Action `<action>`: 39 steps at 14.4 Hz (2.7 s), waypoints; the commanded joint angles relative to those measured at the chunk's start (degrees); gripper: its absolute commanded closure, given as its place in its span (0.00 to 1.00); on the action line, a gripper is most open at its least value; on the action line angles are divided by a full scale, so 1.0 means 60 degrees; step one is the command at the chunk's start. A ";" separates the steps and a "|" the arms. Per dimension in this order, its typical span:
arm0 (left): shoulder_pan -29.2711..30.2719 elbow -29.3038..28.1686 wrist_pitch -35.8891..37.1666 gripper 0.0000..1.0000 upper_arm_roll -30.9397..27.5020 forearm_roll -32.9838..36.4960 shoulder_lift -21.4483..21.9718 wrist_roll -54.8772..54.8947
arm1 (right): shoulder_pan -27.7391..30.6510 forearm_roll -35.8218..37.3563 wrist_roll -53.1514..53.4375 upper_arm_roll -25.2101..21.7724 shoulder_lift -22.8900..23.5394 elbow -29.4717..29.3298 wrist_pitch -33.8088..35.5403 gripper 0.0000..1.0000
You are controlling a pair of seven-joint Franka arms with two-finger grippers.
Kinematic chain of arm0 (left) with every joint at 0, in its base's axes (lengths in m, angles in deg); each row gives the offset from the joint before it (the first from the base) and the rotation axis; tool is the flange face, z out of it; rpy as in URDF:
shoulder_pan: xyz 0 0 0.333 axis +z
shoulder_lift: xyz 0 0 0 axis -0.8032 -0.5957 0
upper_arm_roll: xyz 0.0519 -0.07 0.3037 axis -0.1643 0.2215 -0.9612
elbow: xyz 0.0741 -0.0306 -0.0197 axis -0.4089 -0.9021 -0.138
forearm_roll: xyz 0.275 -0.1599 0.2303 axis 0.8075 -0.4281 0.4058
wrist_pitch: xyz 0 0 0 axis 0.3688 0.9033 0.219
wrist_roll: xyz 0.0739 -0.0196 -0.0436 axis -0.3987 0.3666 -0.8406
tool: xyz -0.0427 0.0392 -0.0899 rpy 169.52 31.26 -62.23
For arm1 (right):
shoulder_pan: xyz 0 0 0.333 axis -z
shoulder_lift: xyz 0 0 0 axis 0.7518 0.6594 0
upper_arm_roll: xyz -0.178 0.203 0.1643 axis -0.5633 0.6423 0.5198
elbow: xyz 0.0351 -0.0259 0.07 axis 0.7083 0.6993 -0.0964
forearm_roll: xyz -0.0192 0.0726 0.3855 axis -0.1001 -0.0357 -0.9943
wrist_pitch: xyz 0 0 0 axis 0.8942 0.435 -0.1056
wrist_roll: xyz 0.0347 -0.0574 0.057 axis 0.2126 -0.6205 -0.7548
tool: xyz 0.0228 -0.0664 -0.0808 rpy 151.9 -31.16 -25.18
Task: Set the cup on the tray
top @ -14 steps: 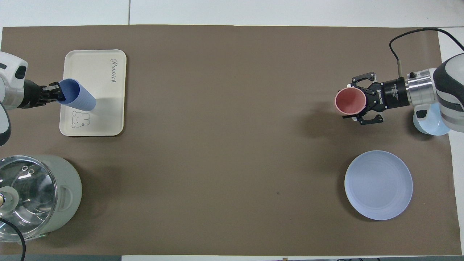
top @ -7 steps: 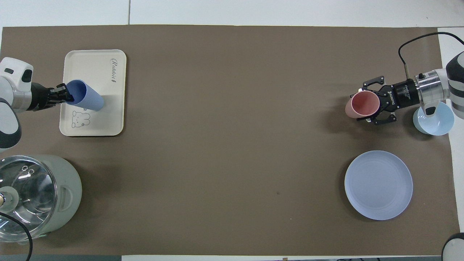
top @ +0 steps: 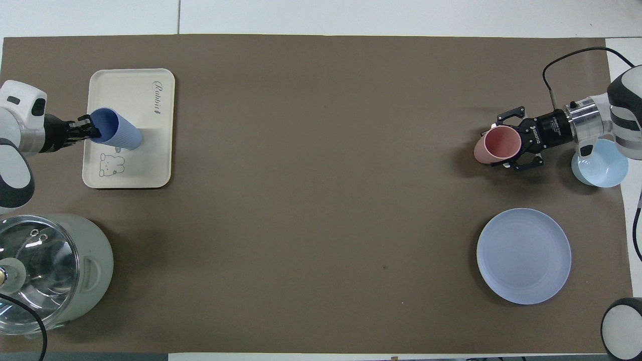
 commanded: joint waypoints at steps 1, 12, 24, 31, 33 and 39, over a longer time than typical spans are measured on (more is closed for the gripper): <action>0.0007 -0.0265 -0.0510 1.00 0.0040 -0.0232 0.0100 0.0393 | 0.0310 0.0155 -0.0061 0.0282 0.0239 -0.0308 0.0277 1.00; -0.0242 0.1619 0.2980 0.00 0.0070 0.1637 0.0407 0.0408 | 0.0515 0.0081 -0.0881 0.0296 0.0224 0.0043 0.0175 0.00; -0.1575 0.4668 0.8525 0.00 0.0143 0.2171 0.1229 0.0672 | 0.1379 0.1252 -0.2038 0.0282 0.0239 -0.0642 0.0539 0.00; -0.1443 0.4130 0.7765 0.00 0.0070 0.2112 0.1461 0.0642 | 0.0928 0.2946 -0.2300 0.0369 -0.0988 -0.1887 0.1318 0.00; -0.1457 0.4130 0.7780 0.00 0.0070 0.2112 0.1476 0.0642 | 0.0429 0.4134 -0.3409 0.0486 -0.1706 -0.2051 0.1230 0.00; -0.1428 0.6724 0.9614 0.00 0.0041 0.2214 0.0246 0.0875 | -0.1430 0.6596 -0.4821 0.0530 -0.3684 -0.1964 0.0937 0.00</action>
